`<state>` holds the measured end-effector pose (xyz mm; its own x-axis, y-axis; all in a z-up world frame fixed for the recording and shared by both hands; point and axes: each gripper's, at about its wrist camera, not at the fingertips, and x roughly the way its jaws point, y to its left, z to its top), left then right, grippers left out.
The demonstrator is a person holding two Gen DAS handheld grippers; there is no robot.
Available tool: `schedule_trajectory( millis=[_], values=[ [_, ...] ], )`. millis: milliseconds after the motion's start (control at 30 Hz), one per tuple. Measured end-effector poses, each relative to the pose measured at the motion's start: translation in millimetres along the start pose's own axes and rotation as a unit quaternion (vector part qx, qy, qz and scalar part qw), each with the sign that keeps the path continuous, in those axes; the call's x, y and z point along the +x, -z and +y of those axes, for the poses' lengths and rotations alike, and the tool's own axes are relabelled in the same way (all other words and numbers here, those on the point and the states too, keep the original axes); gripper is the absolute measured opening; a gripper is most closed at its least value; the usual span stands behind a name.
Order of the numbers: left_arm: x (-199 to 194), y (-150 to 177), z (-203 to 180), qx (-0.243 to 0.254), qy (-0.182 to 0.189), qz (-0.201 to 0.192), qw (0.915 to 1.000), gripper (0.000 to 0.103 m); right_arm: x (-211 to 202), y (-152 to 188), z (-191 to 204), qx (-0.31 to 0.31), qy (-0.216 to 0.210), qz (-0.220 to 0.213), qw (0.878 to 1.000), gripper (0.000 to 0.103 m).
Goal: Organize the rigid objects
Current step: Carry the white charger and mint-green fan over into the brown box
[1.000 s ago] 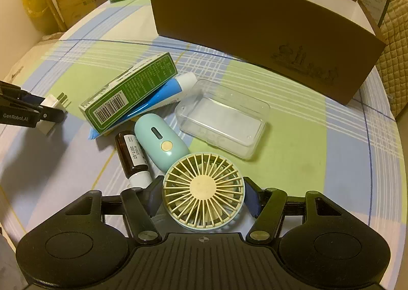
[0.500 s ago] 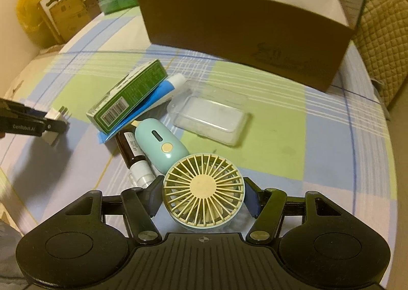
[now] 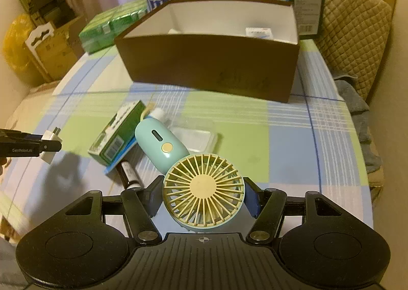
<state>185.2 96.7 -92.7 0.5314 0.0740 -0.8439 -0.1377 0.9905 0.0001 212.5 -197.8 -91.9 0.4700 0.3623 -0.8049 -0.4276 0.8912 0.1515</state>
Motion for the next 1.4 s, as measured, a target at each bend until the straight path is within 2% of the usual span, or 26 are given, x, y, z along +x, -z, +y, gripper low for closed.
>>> schedule_trajectory(
  millis=[300,733,1133,1400],
  values=[
    [-20,-38,-14,0.024,0.018,-0.047,0.9984,0.036,-15,-23,-9,0.044,0.003,-0.031,0.999,0.060],
    [-13,-124,-43,0.071,0.043,-0.095,0.9920,0.036,-16,-97,-15,0.044,0.006,-0.075,0.996,0.060],
    [29,-214,-67,0.090,0.064,-0.097,0.9892,0.036,30,-180,-17,0.039,0.010,-0.089,0.995,0.060],
    [76,-243,-76,0.102,0.060,-0.057,0.9913,0.036,77,-207,-24,0.006,0.023,-0.052,0.998,0.060]
  ],
)
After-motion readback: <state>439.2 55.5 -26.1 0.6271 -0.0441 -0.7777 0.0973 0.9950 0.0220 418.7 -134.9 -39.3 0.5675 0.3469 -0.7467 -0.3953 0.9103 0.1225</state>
